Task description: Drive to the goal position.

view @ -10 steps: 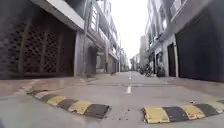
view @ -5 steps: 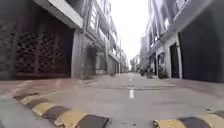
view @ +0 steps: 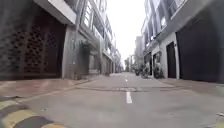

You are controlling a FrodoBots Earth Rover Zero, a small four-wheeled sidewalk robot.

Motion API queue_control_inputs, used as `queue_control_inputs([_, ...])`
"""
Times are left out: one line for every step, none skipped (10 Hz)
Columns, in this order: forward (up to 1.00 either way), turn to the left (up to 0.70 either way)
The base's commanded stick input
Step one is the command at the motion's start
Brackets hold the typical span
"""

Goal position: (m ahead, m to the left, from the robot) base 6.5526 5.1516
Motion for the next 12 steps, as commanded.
queue_control_inputs([0.85,0.00])
queue_control_inputs([0.85,0.00])
queue_control_inputs([0.85,0.00])
queue_control_inputs([0.85,0.00])
queue_control_inputs([0.85,0.00])
queue_control_inputs([0.85,0.00])
queue_control_inputs([0.85,0.00])
queue_control_inputs([0.85,0.00])
queue_control_inputs([0.85,0.00])
queue_control_inputs([0.85,0.00])
queue_control_inputs([0.85,0.00])
queue_control_inputs([0.85,0.00])
